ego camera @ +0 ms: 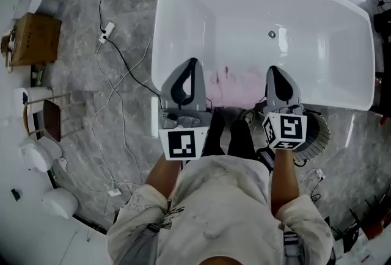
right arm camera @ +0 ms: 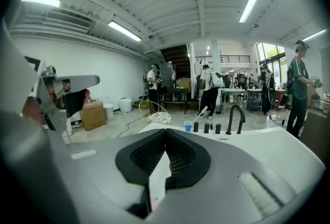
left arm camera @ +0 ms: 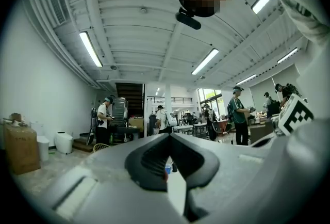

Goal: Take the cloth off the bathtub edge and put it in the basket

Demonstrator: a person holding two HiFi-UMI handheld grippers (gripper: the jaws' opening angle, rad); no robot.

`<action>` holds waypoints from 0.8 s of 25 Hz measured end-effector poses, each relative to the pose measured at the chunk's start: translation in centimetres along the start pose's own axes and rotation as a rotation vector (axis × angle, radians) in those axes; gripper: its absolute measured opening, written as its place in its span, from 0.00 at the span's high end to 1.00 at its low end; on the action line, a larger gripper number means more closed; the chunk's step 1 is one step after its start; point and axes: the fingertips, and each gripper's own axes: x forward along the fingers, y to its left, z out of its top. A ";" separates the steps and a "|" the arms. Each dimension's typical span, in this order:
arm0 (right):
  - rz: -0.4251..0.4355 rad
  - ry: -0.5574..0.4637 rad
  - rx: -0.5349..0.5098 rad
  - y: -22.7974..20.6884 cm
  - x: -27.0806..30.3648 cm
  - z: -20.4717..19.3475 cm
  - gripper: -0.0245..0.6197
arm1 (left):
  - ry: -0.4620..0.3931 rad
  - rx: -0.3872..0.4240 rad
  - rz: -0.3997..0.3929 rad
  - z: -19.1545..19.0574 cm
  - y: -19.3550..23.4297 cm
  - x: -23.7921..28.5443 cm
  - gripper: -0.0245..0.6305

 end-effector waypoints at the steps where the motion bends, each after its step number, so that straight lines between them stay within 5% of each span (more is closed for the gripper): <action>1: 0.011 0.028 0.002 0.6 0.6 -1.9 0.96 | 0.005 -0.002 -0.003 -1.1 0.0 -0.2 0.96; 9: 0.128 0.333 -0.009 6.2 3.8 -18.5 0.91 | 0.116 -0.046 -0.016 -9.8 0.5 -3.1 0.96; 16: 0.361 0.610 -0.106 11.1 4.3 -31.2 0.53 | 0.219 -0.084 -0.025 -15.8 0.9 -5.0 0.96; 20: 0.443 0.720 -0.334 11.8 4.7 -36.4 0.34 | 0.251 -0.130 -0.001 -17.5 1.5 -6.2 0.96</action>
